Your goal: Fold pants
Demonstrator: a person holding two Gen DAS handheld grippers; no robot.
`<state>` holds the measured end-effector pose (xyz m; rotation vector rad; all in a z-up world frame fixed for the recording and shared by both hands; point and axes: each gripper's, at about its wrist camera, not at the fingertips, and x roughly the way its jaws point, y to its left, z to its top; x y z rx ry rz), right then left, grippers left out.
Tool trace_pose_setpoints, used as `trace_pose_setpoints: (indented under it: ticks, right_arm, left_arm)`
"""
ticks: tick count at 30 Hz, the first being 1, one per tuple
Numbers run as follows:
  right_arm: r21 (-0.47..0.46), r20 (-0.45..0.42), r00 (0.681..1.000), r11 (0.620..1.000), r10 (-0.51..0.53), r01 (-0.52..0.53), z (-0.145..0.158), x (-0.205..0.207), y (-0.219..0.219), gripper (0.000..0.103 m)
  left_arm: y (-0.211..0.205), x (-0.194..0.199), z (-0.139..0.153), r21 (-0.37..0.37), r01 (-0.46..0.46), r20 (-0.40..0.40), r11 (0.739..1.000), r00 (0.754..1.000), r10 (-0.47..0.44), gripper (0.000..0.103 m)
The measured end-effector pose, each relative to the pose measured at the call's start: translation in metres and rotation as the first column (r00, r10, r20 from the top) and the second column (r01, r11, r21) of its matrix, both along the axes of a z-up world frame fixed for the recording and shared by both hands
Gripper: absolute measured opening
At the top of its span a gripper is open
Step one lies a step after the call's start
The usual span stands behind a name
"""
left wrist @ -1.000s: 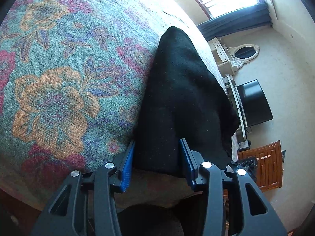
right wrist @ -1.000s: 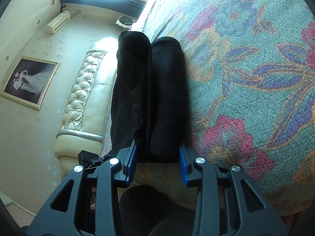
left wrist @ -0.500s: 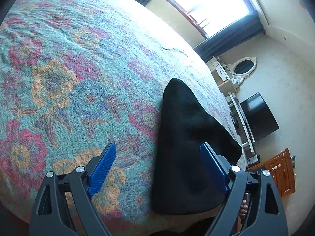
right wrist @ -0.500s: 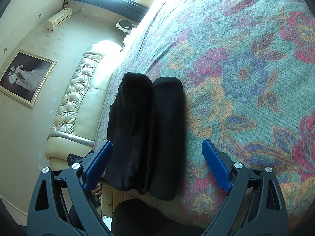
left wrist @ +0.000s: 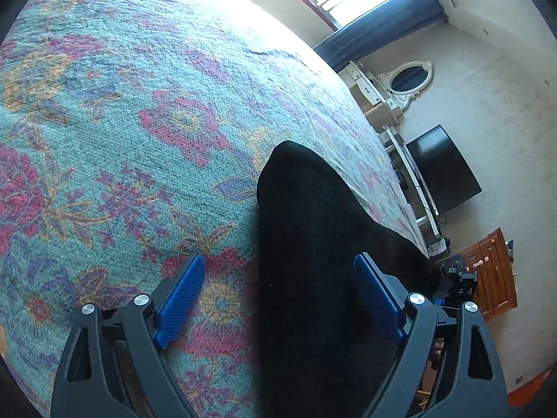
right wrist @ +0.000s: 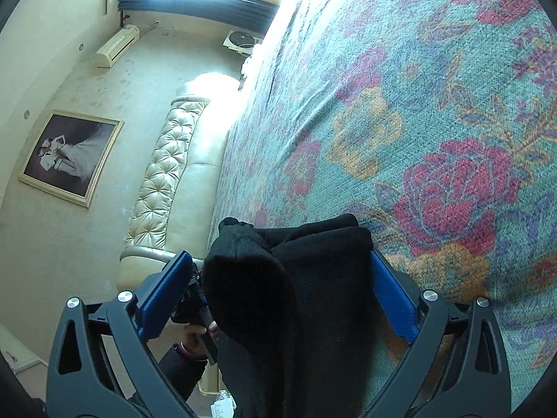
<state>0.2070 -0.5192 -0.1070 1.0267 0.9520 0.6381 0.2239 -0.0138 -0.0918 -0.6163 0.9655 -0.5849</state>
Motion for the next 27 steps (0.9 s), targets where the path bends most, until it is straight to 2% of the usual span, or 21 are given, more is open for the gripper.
trace_pose_setpoints:
  ticks: [6, 9, 11, 12, 15, 20, 25, 26, 27]
  right_arm:
    - [-0.013, 0.013, 1.000, 1.000, 0.016, -0.016, 0.007, 0.004, 0.005, 0.099]
    - [-0.101, 0.014, 0.999, 0.994, 0.038, -0.036, 0.015, 0.001, 0.014, 0.099]
    - [-0.190, 0.006, 1.000, 0.982, -0.016, 0.017, 0.019, -0.007, 0.007, 0.099]
    - [-0.196, 0.004, 0.999, 0.979, -0.051, 0.050, 0.019, -0.011, 0.000, 0.099]
    - [-0.140, -0.018, 0.997, 0.988, -0.074, 0.071, 0.008, -0.009, -0.011, 0.099]
    - [-0.054, -0.036, 0.998, 0.997, 0.058, -0.060, 0.004, 0.020, 0.010, 0.101]
    - [-0.058, -0.025, 0.997, 0.996, 0.067, -0.068, 0.004, 0.021, 0.017, 0.101]
    - [-0.063, -0.015, 0.998, 0.996, 0.062, -0.062, 0.005, 0.019, 0.018, 0.098]
    - [-0.087, -0.016, 0.998, 0.995, 0.054, -0.055, 0.005, 0.017, 0.019, 0.087]
  left_arm:
    - [-0.007, 0.024, -0.001, -0.012, 0.038, -0.016, 0.999, 0.999, -0.038, 0.086]
    - [-0.010, 0.028, -0.002, -0.013, 0.046, -0.015, 0.999, 0.999, -0.046, 0.086]
    - [-0.011, 0.029, -0.001, -0.018, 0.040, -0.008, 0.999, 0.999, -0.040, 0.086]
    - [-0.011, 0.027, -0.001, -0.020, 0.039, -0.001, 0.999, 0.999, -0.039, 0.086]
    - [-0.011, 0.023, -0.002, -0.014, 0.057, 0.033, 0.998, 0.998, -0.056, 0.086]
    - [-0.010, 0.015, -0.003, -0.008, 0.057, 0.041, 0.998, 0.998, -0.057, 0.086]
    - [-0.014, 0.024, -0.002, -0.025, 0.046, 0.022, 0.999, 0.999, -0.045, 0.086]
    - [-0.015, 0.025, -0.002, -0.020, 0.046, 0.019, 0.999, 0.999, -0.046, 0.086]
    - [-0.015, 0.026, -0.002, -0.020, 0.047, 0.017, 0.999, 0.999, -0.046, 0.086]
